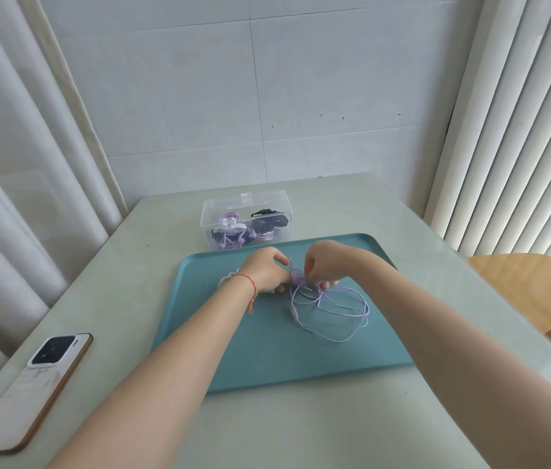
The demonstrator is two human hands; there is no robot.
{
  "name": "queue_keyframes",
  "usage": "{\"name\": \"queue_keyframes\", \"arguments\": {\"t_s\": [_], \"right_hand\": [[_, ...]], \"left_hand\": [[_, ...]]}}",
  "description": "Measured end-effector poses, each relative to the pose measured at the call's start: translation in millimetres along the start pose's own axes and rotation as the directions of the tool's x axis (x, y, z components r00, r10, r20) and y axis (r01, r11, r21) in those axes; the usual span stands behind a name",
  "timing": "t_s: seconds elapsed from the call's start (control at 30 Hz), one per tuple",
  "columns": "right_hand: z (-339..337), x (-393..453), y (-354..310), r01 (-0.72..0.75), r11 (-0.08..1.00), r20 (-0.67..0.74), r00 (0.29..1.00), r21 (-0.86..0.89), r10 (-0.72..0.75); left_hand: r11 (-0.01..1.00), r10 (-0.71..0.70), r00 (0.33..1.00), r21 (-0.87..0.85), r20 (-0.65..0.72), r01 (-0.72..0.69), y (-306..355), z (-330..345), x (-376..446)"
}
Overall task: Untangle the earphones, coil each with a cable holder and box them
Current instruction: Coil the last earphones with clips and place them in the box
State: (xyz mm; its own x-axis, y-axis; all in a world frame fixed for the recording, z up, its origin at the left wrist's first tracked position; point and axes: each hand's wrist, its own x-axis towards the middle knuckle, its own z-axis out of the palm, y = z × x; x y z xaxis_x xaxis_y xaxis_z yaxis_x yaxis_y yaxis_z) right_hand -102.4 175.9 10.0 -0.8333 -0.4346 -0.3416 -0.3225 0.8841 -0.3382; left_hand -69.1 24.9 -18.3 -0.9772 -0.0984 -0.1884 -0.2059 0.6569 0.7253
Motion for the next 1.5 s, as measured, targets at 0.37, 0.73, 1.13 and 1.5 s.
{"name": "queue_keyframes", "arguments": {"t_s": [0.37, 0.73, 1.13, 1.5], "right_hand": [[-7.7, 10.0, -37.5, 0.209, 0.909, -0.281, 0.954, 0.361, -0.107], [-20.4, 11.4, -25.0, 0.193, 0.82, -0.474, 0.874, 0.539, 0.106], [-13.3, -5.4, 15.5, -0.366, 0.924, -0.375, 0.845, 0.113, 0.381], [-18.1, -22.9, -32.3, 0.296, 0.84, -0.489, 0.871, 0.456, -0.041]], "left_hand": [[0.971, 0.103, 0.994, -0.215, -0.026, -0.106, -17.2, -38.9, -14.6], [0.992, 0.128, 0.923, 0.041, -0.364, -0.121, -22.9, -46.1, -9.9], [0.786, 0.276, 0.943, 0.609, -0.187, -0.109, -1.1, -18.2, -8.9], [0.856, 0.067, 0.975, -0.49, -0.21, -0.165, 30.5, -50.4, -29.0]]}}
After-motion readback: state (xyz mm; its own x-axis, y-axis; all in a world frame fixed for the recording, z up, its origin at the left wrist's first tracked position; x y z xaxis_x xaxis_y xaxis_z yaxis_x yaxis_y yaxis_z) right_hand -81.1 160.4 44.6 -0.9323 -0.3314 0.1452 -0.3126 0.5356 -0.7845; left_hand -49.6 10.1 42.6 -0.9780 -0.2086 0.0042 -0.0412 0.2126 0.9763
